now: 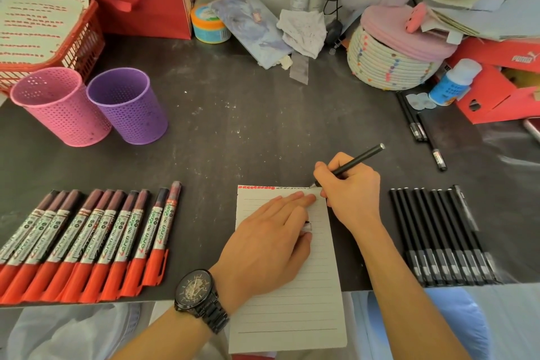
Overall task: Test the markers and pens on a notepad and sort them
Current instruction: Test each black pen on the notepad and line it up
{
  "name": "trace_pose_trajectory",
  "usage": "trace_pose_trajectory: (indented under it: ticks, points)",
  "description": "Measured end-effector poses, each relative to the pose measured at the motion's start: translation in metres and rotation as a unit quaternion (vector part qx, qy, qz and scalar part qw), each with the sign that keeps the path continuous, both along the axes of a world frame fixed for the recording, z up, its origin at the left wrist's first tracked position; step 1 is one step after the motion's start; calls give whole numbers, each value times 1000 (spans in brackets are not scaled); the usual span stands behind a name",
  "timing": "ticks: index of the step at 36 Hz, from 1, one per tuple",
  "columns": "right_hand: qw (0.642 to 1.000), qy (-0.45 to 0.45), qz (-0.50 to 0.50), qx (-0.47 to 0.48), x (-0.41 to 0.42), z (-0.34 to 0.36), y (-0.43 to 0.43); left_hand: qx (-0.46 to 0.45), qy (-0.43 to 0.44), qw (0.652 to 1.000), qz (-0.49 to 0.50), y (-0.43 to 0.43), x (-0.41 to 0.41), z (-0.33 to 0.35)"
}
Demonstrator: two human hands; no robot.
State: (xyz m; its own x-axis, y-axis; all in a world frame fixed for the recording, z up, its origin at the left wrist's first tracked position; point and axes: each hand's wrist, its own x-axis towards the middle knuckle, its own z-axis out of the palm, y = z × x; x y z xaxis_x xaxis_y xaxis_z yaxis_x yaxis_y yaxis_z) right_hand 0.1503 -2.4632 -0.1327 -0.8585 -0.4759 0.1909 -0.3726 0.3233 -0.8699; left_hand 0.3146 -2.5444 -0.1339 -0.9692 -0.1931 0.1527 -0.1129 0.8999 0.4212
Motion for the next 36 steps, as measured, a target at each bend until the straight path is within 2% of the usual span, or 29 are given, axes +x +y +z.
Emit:
trace_pose_trajectory:
  ticks: [24, 36]
  points:
    - [1000, 5, -3, 11, 1, 3, 1, -11, 6, 1000, 9, 0, 0, -4]
    - [992, -35, -73, -95, 6, 14, 4, 21, 30, 999, 12, 0, 3, 2]
